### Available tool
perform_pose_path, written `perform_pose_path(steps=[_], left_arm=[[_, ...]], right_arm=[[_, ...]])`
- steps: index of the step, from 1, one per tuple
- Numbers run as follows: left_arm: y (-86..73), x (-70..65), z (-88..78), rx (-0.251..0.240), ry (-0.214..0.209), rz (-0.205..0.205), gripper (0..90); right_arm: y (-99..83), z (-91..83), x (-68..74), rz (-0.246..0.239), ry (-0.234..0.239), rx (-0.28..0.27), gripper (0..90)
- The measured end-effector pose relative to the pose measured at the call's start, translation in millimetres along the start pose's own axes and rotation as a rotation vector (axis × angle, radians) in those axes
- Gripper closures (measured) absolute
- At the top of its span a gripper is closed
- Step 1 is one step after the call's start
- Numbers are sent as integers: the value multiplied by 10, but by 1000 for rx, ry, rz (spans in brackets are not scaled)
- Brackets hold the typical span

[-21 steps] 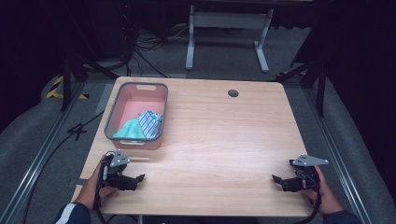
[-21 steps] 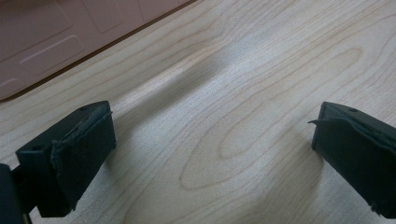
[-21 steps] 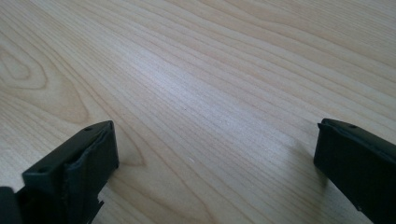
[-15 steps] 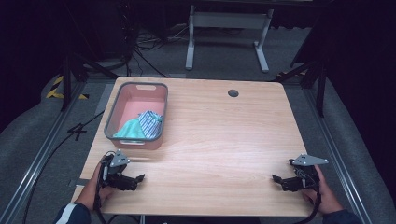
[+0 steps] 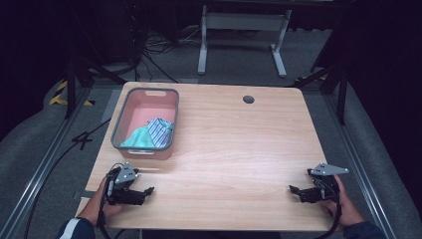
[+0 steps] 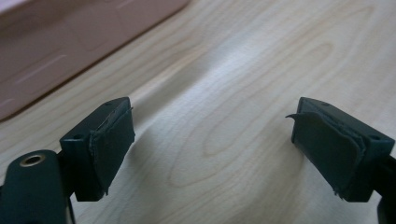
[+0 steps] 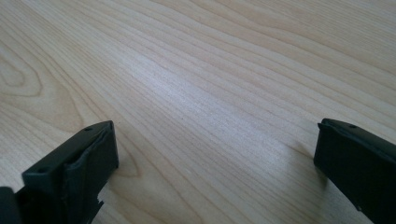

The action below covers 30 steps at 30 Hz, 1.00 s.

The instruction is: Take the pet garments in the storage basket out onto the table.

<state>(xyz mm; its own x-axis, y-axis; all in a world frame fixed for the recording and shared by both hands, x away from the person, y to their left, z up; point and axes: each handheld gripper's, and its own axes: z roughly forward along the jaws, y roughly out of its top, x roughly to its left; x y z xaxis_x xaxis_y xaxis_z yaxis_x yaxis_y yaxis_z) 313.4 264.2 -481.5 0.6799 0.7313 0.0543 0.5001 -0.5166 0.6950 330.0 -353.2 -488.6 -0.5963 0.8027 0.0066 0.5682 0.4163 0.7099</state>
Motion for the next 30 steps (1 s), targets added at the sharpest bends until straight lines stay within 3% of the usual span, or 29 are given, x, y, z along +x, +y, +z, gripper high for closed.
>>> perform_pose_path(steps=[1, 6, 8, 10, 11, 14, 22, 28, 30], left_arm=[[-4, -2, 5, 0, -12, -27, 135], [-2, 35, 7, 4, -33, -13, 139], [-2, 38, 14, 7, -45, -34, 138], [2, 53, 7, 9, -35, -6, 139], [-1, 44, 8, 10, -39, -22, 138], [0, 40, -1, 13, -37, -15, 145], [-4, 64, -43, 34, -85, -14, 215], [45, 52, -111, 50, -79, -2, 213], [86, 55, -169, 55, -61, 16, 211]], right_arm=[[0, 0, -1, -1, 1, 0, 2], [10, 9, 1, 2, 2, 0, 2], [17, 16, 7, 8, -1, -3, 2], [16, 15, 9, 10, -2, -2, 2], [15, 14, 8, 7, -2, -1, 3], [13, 12, 9, 8, -2, -2, 3], [10, 9, 8, 4, -1, 0, 2], [10, 10, 4, 1, 2, -1, 2], [10, 10, 4, 0, 2, -1, 3]])
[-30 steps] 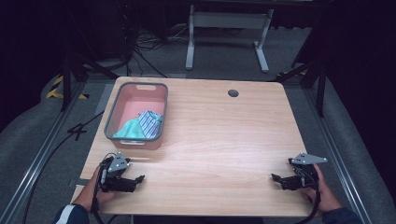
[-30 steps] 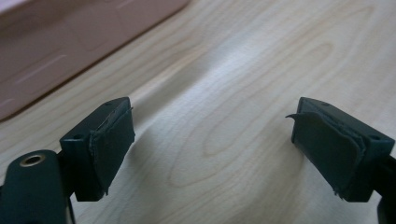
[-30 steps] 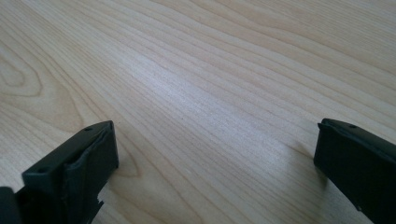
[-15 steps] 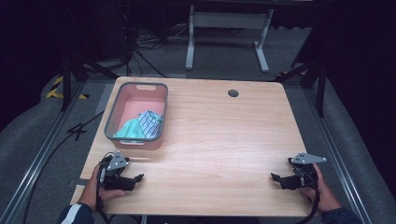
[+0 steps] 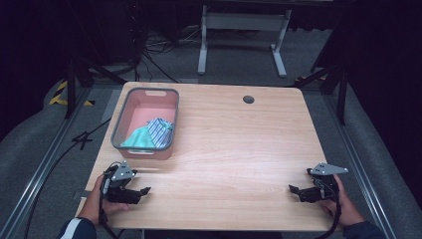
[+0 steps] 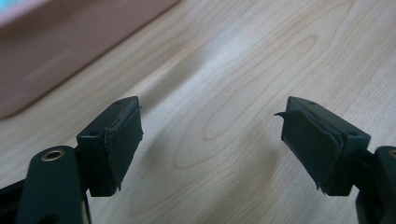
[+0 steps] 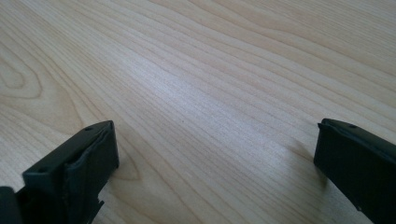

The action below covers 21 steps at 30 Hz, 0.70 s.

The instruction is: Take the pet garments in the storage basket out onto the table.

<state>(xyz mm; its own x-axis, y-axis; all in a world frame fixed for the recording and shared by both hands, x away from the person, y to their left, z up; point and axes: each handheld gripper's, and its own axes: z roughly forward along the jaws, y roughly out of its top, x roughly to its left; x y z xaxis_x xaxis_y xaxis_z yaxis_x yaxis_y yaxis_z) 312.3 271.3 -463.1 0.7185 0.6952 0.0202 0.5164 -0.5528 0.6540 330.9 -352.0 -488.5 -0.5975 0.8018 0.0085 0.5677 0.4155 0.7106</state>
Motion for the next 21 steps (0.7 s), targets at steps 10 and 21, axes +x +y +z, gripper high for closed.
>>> perform_pose_path(steps=[10, 21], left_arm=[[132, -15, -261, -33, 7, 16, 229], [393, 30, -638, -119, 66, 23, 203]], right_arm=[[-1, -1, 1, 0, -1, 0, 3], [-7, -7, 3, 1, 0, 1, 3]])
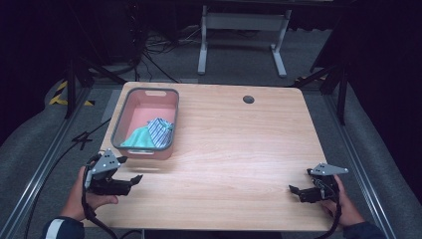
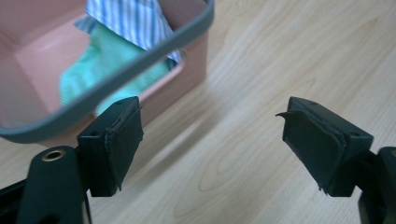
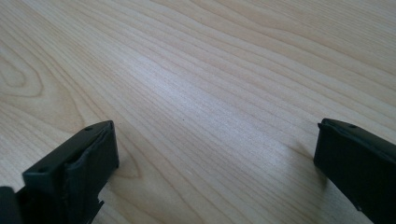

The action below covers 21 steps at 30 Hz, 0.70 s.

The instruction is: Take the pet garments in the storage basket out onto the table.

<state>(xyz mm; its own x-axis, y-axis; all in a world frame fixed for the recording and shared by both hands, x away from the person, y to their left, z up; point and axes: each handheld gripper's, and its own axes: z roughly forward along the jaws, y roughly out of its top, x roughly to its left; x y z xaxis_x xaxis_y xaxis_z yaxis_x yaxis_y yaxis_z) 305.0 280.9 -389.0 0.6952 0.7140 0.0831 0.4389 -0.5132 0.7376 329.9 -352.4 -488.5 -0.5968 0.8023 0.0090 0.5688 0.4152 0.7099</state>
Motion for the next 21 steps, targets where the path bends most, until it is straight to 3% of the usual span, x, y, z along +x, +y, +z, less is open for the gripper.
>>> perform_pose_path(steps=[9, 11, 21], left_arm=[[299, 103, -69, 9, 9, 14, 177], [401, 152, -20, 19, -2, 3, 173], [754, 312, 97, 85, -3, 27, 171]], right_arm=[[0, -1, 1, 3, 1, -1, 2], [0, -1, 1, 2, 1, -1, 3], [-1, -1, 0, 0, 0, 0, 3]])
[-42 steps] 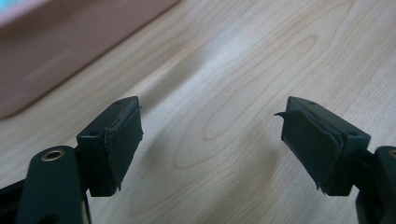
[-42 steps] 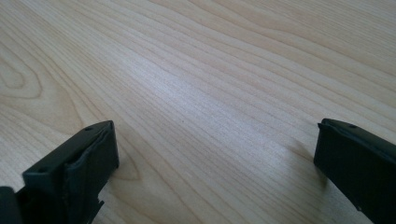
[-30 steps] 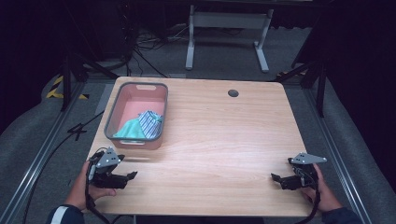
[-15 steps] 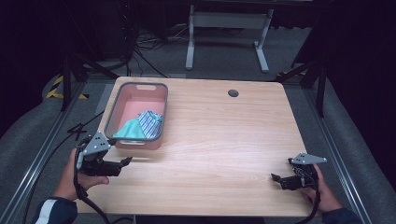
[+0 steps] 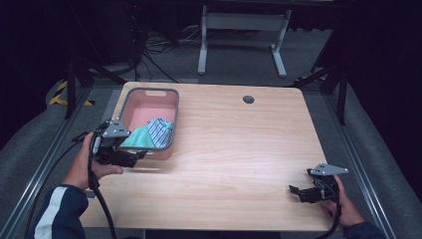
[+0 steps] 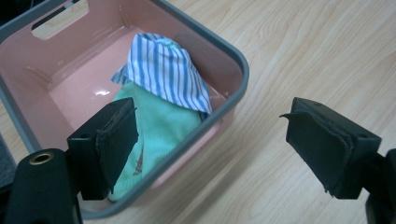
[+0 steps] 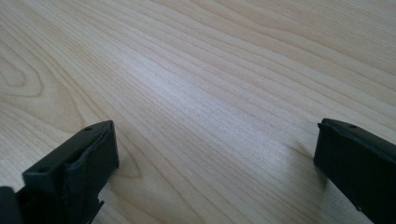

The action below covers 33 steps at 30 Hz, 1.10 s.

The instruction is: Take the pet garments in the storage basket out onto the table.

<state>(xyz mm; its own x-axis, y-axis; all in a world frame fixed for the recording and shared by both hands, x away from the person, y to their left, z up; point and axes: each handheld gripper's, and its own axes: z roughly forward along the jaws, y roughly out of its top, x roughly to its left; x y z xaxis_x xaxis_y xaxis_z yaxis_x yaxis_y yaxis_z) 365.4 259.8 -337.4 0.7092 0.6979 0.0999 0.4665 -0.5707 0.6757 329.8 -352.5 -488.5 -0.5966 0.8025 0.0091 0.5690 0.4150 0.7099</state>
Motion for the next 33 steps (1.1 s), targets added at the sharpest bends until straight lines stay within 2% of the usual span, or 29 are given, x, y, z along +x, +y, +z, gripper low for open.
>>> perform_pose_path(steps=[6, 8, 11, 17, 21, 26, 29, 31, 33], left_arm=[[174, 110, 130, 49, -15, -12, 177], [254, 148, 200, 98, -24, -5, 183], [345, 204, 285, 135, -37, 4, 192], [531, 319, 548, 264, -60, 28, 193], [596, 373, 711, 335, -60, 30, 191], [629, 409, 928, 418, -100, 36, 192], [655, 432, 1080, 488, -104, 53, 193], [655, 447, 1180, 512, -107, 49, 193], [660, 472, 1314, 564, -109, 47, 193]], right_arm=[[0, 0, 0, 0, 0, 0, 2], [0, 0, 0, 0, 0, 0, 2], [0, 0, 0, 0, 0, 0, 2], [0, 0, 0, 1, 1, -1, 3], [0, 0, 0, 0, 0, 0, 3], [-1, -1, -1, -1, 0, 0, 2], [-2, -2, -2, -2, 1, 0, 2], [-2, -2, -2, -1, 2, -1, 2], [-2, -2, -2, -2, 1, 0, 3]])
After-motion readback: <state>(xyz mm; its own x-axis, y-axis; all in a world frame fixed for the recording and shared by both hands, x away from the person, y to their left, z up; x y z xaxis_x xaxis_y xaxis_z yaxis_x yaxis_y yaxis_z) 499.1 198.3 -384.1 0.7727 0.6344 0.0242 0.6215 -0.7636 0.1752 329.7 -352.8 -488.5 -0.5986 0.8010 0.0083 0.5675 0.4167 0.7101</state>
